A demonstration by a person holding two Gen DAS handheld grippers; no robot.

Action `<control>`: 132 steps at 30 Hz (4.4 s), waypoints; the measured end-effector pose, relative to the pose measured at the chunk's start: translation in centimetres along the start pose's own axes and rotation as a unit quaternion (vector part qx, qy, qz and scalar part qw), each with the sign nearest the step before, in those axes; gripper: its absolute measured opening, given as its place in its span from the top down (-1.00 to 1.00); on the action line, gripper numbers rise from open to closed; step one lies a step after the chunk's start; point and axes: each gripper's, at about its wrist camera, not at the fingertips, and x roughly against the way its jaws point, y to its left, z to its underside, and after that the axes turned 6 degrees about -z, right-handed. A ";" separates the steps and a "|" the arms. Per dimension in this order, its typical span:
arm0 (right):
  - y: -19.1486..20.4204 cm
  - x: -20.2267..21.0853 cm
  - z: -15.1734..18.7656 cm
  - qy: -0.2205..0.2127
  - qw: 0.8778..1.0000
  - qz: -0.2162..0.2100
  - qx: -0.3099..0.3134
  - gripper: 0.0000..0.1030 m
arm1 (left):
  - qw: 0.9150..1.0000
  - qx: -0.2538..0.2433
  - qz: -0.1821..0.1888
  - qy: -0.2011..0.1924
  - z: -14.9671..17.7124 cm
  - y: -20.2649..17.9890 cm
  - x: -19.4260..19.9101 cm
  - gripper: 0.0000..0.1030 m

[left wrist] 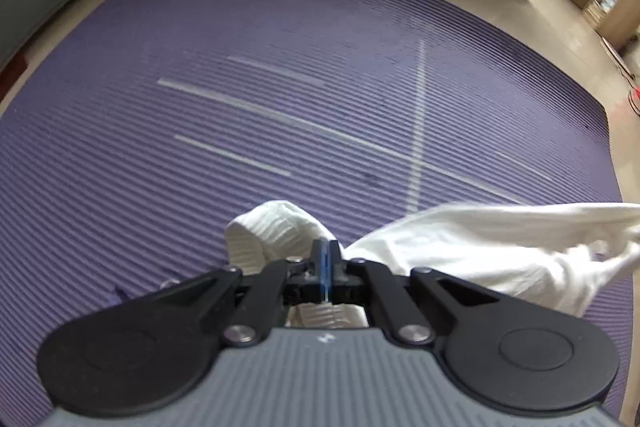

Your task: Fold clothes

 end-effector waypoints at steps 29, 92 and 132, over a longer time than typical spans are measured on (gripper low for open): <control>-6.3 -2.5 9.3 0.131 0.981 -0.023 -0.139 0.36 | 0.997 0.061 -0.009 0.040 0.4 1.6 -2.1 -0.04; -11.8 -1.4 11.8 0.074 0.974 0.066 -0.201 0.44 | 0.997 0.076 0.004 -0.016 -0.4 2.1 -2.5 0.13; -10.1 -0.8 11.1 0.066 0.976 0.009 -0.207 0.33 | 0.985 -0.008 -0.147 -0.091 -0.6 1.7 0.4 0.89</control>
